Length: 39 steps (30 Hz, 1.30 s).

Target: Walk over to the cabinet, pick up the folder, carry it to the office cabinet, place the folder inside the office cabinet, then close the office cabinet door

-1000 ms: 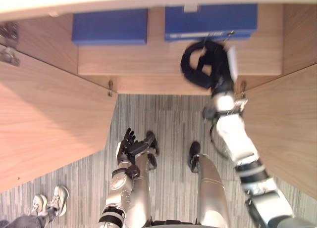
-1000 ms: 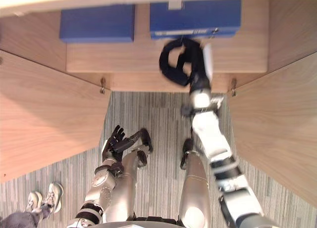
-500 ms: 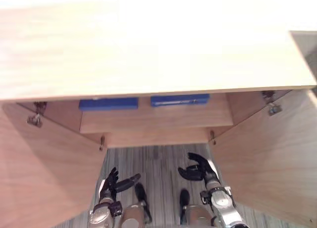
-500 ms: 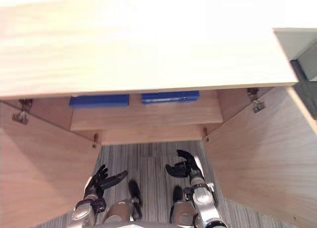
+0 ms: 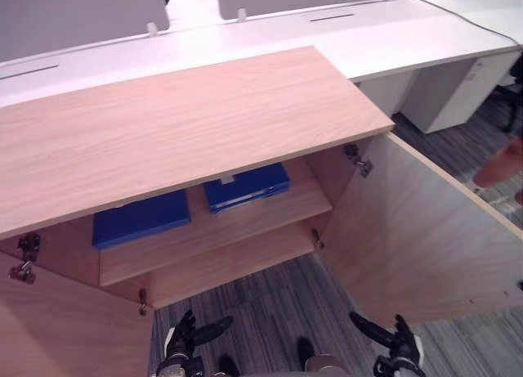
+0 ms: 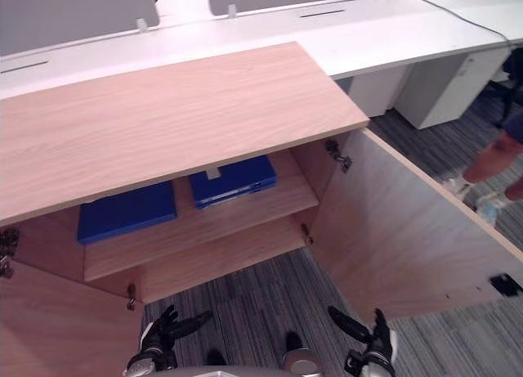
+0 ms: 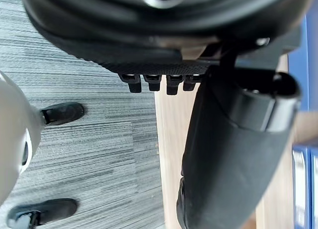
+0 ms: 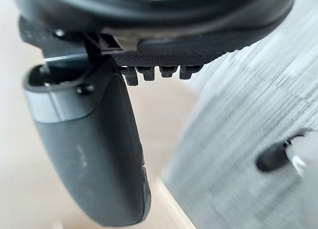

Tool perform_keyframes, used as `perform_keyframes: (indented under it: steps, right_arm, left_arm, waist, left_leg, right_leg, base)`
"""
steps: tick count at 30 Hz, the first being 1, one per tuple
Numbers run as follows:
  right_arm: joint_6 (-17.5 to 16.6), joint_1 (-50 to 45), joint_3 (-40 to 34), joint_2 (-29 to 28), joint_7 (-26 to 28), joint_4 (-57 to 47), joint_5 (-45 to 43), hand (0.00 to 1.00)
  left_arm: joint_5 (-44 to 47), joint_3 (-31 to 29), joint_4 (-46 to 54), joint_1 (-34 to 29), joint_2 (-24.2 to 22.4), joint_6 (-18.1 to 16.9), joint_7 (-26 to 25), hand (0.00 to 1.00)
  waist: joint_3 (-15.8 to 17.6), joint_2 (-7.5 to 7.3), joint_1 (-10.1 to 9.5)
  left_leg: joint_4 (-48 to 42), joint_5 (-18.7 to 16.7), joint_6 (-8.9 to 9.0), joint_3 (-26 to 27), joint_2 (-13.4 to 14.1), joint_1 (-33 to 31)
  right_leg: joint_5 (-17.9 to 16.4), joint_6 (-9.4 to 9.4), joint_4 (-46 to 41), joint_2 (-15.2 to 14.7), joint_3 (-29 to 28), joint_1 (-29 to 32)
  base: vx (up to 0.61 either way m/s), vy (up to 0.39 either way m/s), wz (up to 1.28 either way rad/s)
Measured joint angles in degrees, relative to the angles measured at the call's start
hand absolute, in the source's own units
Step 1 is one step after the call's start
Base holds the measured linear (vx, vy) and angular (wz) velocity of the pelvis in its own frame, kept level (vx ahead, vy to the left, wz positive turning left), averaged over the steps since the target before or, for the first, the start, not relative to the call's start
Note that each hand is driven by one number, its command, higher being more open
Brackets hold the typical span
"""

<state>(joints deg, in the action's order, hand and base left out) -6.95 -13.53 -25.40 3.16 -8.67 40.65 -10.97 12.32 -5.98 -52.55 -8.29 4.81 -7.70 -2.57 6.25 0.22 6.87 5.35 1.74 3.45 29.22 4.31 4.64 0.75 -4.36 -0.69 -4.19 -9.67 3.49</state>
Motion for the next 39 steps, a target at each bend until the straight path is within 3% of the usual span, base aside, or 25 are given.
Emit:
perform_keyframes:
  steps: [7,12,16,20,30,35,39]
  right_arm:
    - [-0.17,-0.61,-8.61,3.19,-2.02,-12.25,-3.48,1.0]
    - [-0.66,5.08,-7.36,10.94,-0.51,-13.43,-3.12,1.0]
    - [-1.33,12.85,1.38,22.38,1.23,-12.48,-2.13,1.0]
    - [-2.34,19.76,9.75,28.95,3.36,-9.27,-0.1,1.0]
    - [-2.31,20.83,16.0,31.19,4.65,-10.31,3.97,1.0]
    - [-2.06,7.9,16.33,30.33,3.72,-27.88,7.72,1.0]
    - [-2.13,-5.04,21.18,27.53,4.57,-41.45,11.48,1.0]
  left_arm:
    - [-0.54,-0.07,-1.87,-0.16,0.05,-0.18,0.38,1.0]
    - [-2.16,3.06,-1.85,0.16,0.94,-0.6,1.37,1.0]
    - [-2.99,5.38,-1.65,0.4,0.7,-1.64,2.14,1.0]
    - [-3.41,6.37,-1.37,0.48,0.73,-2.69,2.59,1.0]
    - [-5.14,8.84,0.6,0.33,0.47,-3.39,3.11,1.0]
    - [-6.85,8.59,0.63,0.27,0.23,-3.67,2.99,1.0]
    - [-8.0,8.57,-0.04,0.48,-0.09,-3.85,2.95,1.0]
  waist:
    - [-1.4,1.98,3.71]
    - [-0.69,2.95,3.89]
    - [2.35,5.55,4.06]
    - [3.91,7.26,3.73]
    - [5.04,7.4,3.58]
    - [5.3,7.01,4.47]
    - [6.03,5.48,5.8]
  left_leg:
    - [-0.28,-1.91,0.47,7.66,-0.36,1.12]
    - [-1.95,-3.5,-0.34,10.86,-0.41,1.12]
    - [-4.52,-6.46,-0.44,10.85,-0.38,0.9]
    - [-5.97,-7.88,-0.19,10.88,-0.09,-0.09]
    - [-7.75,-8.76,0.41,10.86,1.3,-0.64]
    - [-7.76,-8.74,0.36,11.16,1.75,-0.4]
    - [-8.42,-8.97,0.71,12.94,2.59,0.98]
  right_leg:
    - [1.65,1.51,0.07,1.53,-8.1,3.62]
    - [3.62,-0.78,0.9,2.22,-12.5,5.19]
    - [4.03,-1.44,0.93,2.43,-14.72,5.96]
    - [4.29,-1.87,0.87,2.66,-15.2,7.09]
    - [4.27,-1.88,0.49,3.15,-15.18,7.41]
    - [4.42,-1.92,0.66,3.8,-15.75,7.32]
    - [4.97,-1.95,0.67,4.83,-17.35,6.5]
  base:
    - [0.0,0.0,-0.7]
    - [0.09,-0.041,-0.53]
    - [0.08,-0.049,-0.43]
    - [0.06,-0.075,-0.22]
    - [0.0,-0.075,-0.03]
    - [-0.02,-0.07,-0.07]
    - [-0.01,-0.068,-0.23]
